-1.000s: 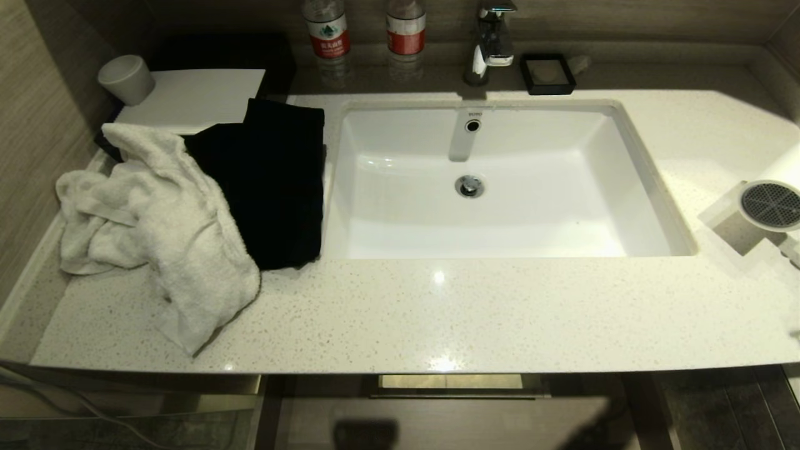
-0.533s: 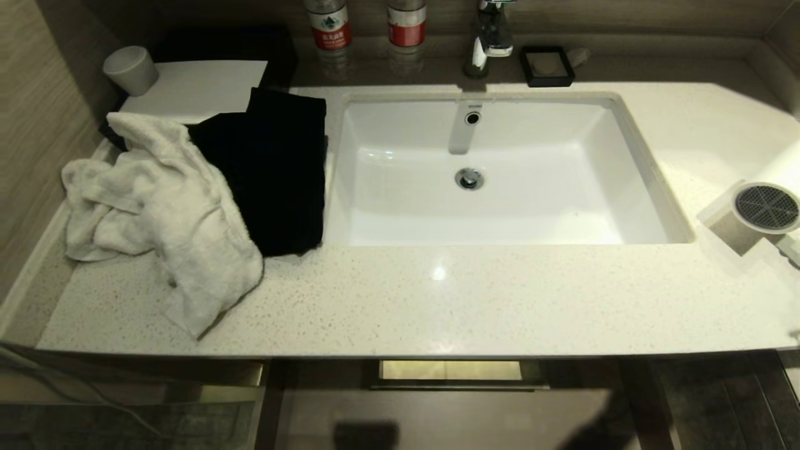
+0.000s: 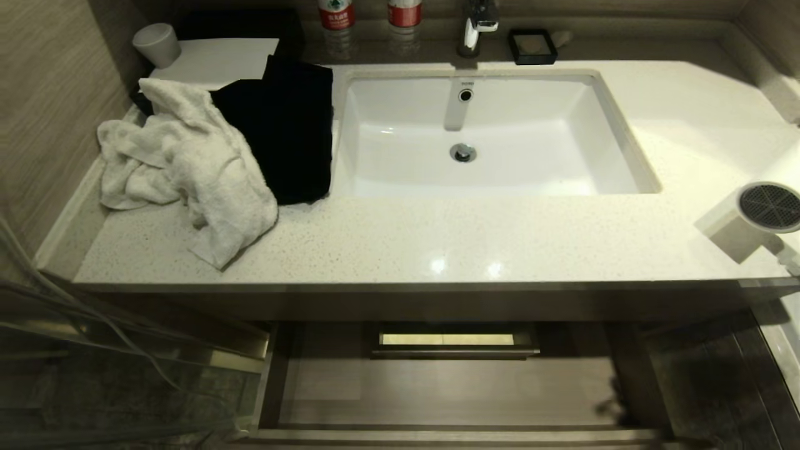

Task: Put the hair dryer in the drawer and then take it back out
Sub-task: Put it into the drawer

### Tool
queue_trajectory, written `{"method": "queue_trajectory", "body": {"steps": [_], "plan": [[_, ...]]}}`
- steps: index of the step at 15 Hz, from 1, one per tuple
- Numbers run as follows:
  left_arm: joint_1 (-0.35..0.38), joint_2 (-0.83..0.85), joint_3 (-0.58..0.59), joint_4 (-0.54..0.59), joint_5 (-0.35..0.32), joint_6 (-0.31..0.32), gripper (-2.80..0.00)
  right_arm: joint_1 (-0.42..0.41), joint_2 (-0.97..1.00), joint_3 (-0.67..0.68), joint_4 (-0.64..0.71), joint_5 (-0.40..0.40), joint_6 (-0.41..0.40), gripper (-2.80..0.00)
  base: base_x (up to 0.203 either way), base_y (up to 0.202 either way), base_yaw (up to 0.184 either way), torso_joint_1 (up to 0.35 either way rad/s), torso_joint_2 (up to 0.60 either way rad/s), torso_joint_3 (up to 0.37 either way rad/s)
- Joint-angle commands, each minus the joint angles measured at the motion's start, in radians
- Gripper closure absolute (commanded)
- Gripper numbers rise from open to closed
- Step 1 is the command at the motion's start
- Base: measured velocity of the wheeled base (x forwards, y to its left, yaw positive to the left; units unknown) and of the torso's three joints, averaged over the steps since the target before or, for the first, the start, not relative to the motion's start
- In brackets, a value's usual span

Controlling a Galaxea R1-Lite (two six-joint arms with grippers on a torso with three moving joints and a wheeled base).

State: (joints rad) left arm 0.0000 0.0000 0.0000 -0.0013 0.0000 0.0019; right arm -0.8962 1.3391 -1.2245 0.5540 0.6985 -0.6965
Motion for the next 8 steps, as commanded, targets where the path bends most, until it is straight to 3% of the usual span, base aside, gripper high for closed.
{"method": "queue_trajectory", "body": {"steps": [1, 8], "plan": [[0.0, 0.0, 0.0, 0.0, 0.0, 0.0, 0.0, 0.0, -0.008, 0.01, 0.003, 0.004, -0.003, 0.0, 0.0, 0.0, 0.0, -0.328, 0.1, -0.217], [0.0, -0.001, 0.0, -0.002, 0.0, 0.0, 0.0, 0.0, -0.018, 0.031, 0.0, 0.004, 0.0, 0.0, 0.0, 0.0, 0.0, -0.297, 0.06, -0.244]]}}
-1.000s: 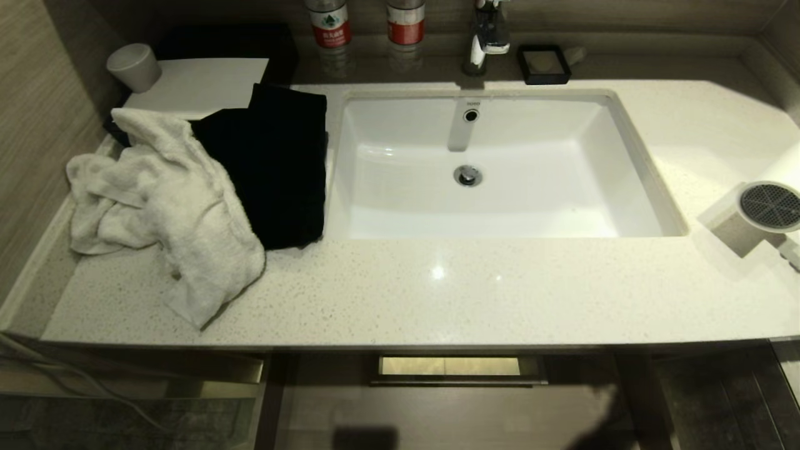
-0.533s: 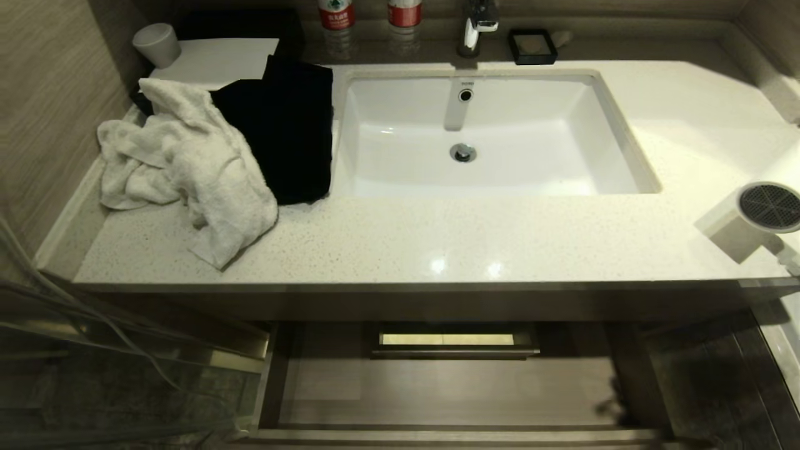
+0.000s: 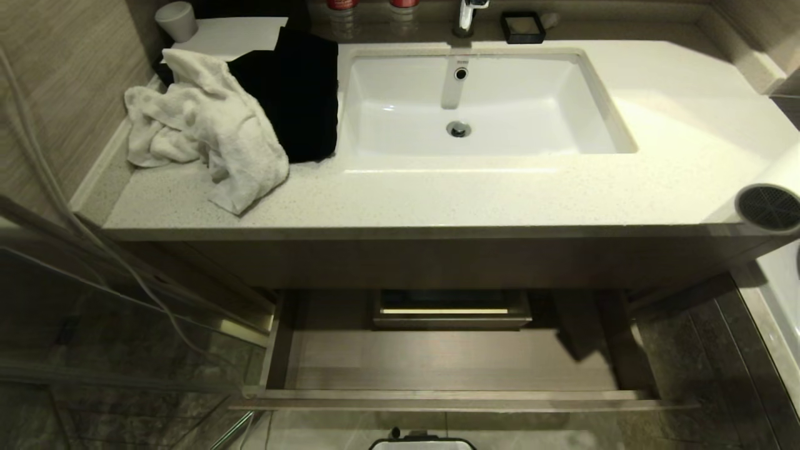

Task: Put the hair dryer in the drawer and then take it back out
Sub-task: Put it into the drawer

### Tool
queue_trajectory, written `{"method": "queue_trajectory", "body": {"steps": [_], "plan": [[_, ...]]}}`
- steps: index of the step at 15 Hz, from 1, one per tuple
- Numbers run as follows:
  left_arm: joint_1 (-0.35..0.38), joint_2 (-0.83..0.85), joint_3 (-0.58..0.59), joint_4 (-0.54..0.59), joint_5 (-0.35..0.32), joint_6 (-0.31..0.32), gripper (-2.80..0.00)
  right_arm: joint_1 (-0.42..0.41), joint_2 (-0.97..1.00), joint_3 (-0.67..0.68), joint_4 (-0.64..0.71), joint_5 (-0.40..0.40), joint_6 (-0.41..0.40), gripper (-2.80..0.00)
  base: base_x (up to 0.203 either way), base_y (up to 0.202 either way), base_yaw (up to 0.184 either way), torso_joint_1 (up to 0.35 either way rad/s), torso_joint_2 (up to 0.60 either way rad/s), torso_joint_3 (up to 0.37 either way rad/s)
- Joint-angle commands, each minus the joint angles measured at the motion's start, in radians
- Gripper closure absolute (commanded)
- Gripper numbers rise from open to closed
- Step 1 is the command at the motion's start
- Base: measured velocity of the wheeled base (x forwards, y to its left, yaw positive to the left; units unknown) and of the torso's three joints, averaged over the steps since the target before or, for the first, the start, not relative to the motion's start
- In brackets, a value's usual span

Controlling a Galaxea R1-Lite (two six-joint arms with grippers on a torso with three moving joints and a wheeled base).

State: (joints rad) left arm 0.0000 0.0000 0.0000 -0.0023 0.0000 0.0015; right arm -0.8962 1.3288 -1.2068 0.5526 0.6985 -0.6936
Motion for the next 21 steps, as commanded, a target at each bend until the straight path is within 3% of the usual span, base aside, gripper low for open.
{"method": "queue_trajectory", "body": {"steps": [1, 10, 21], "plan": [[0.0, 0.0, 0.0, 0.0, 0.0, 0.0, 0.0, -0.001, -0.008, 0.013, 0.001, 0.004, -0.003, 0.0, 0.0, 0.0, 0.0, -0.266, 0.0, -0.27], [0.0, -0.002, 0.0, -0.001, 0.0, 0.0, 0.0, -0.001, -0.006, 0.013, -0.002, 0.004, -0.003, 0.0, 0.0, 0.0, 0.0, -0.211, -0.04, -0.255], [0.0, 0.0, 0.0, 0.001, 0.0, 0.0, 0.0, 0.0, -0.08, 0.139, -0.006, 0.007, -0.001, 0.0, 0.0, 0.0, 0.0, -0.176, 0.3, 0.117]]}}
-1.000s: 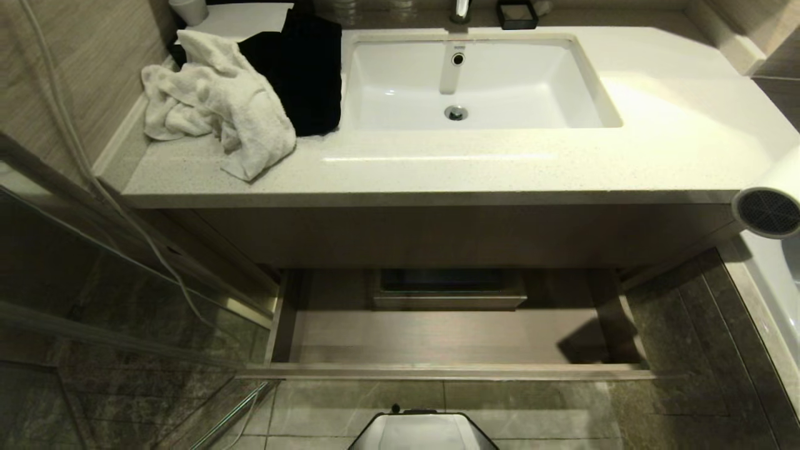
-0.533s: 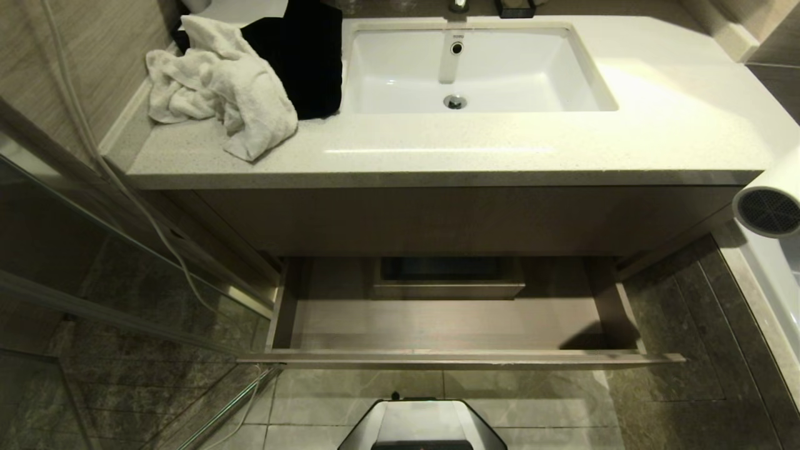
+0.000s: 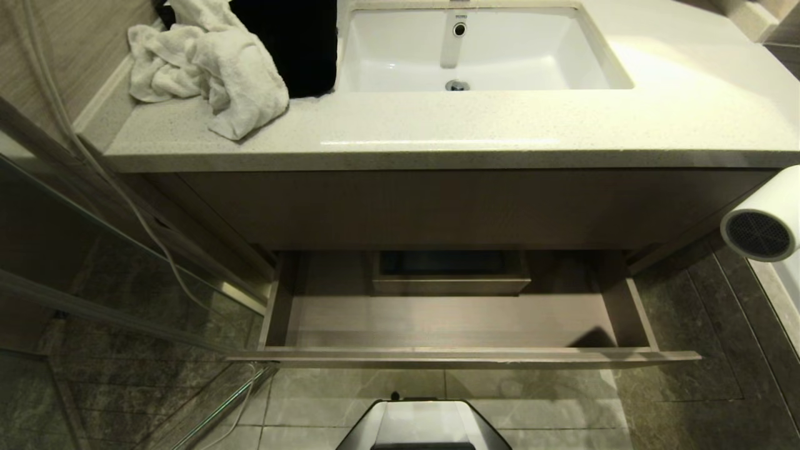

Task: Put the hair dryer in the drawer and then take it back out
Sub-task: Put it into the drawer

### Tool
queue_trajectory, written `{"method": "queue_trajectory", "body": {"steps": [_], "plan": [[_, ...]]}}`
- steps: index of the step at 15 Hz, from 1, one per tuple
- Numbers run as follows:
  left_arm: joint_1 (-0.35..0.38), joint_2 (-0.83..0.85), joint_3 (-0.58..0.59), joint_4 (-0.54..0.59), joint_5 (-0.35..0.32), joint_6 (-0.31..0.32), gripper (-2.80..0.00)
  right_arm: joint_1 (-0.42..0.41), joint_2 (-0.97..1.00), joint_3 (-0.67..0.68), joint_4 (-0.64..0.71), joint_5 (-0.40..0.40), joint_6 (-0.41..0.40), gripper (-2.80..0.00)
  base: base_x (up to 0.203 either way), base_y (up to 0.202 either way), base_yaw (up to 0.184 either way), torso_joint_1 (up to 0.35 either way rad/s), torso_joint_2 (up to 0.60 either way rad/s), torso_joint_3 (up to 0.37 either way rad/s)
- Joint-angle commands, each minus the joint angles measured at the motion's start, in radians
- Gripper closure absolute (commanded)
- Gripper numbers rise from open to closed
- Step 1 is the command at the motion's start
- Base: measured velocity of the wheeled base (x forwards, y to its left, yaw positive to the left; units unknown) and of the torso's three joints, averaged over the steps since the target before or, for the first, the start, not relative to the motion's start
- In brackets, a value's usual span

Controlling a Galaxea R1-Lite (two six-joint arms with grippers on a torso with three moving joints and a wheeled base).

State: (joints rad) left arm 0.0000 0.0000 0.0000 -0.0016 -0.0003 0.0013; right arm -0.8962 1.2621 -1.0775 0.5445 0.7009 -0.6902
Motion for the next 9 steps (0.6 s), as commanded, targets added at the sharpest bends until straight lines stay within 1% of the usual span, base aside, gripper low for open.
{"method": "queue_trajectory", "body": {"steps": [1, 9], "plan": [[0.0, 0.0, 0.0, 0.0, 0.0, 0.0, 0.0, 0.0, -0.013, 0.01, 0.002, 0.005, -0.005, 0.0, 0.0, 0.0, 0.0, -0.266, 0.47, 0.193], [0.0, -0.002, 0.0, 0.0, 0.0, 0.0, 0.0, 0.0, -0.043, 0.048, 0.005, 0.003, -0.003, 0.0, 0.0, 0.0, 0.0, -0.327, 0.54, 0.212]]}}
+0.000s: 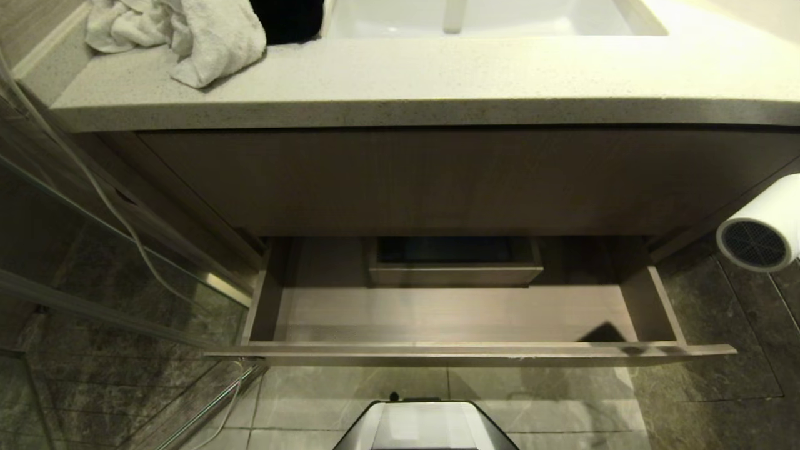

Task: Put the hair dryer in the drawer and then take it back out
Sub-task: Put it into the drawer

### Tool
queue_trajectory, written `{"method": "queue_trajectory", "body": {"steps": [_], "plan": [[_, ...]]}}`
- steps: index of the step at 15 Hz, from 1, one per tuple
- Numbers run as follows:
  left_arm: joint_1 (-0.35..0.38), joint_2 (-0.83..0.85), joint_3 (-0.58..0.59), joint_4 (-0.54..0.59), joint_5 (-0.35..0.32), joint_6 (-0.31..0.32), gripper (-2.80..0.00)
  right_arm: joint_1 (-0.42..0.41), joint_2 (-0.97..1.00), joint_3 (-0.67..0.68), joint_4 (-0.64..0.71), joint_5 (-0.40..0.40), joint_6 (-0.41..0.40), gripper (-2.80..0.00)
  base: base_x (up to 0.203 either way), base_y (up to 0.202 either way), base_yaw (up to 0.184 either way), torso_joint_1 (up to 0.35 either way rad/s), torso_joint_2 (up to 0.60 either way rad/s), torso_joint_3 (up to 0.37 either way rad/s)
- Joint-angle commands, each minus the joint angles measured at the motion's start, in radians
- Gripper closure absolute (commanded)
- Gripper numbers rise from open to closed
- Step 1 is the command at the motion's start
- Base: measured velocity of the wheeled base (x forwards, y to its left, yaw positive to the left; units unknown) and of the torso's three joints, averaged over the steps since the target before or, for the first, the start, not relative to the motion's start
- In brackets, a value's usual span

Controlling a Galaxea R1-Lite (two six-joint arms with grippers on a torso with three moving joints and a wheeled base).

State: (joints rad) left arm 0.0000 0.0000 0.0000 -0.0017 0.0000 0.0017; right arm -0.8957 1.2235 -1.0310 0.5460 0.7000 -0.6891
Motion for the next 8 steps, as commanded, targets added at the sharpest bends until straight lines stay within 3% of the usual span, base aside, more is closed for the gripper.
{"method": "queue_trajectory", "body": {"steps": [1, 6, 8], "plan": [[0.0, 0.0, 0.0, 0.0, 0.0, 0.0, 0.0, 0.0, -0.005, 0.007, 0.002, 0.006, -0.006, 0.0, 0.0, 0.0, 0.0, -0.325, 0.52, 0.189], [0.0, 0.0, 0.0, 0.0, 0.0, 0.0, 0.0, 0.0, -0.007, 0.025, 0.002, 0.006, -0.007, 0.0, 0.0, 0.0, 0.0, -0.321, 0.46, 0.135], [0.0, 0.0, 0.0, 0.0, 0.0, 0.0, 0.0, 0.0, -0.009, 0.027, 0.002, 0.006, -0.007, 0.0, 0.0, 0.0, 0.0, -0.053, 0.31, 0.235]]}}
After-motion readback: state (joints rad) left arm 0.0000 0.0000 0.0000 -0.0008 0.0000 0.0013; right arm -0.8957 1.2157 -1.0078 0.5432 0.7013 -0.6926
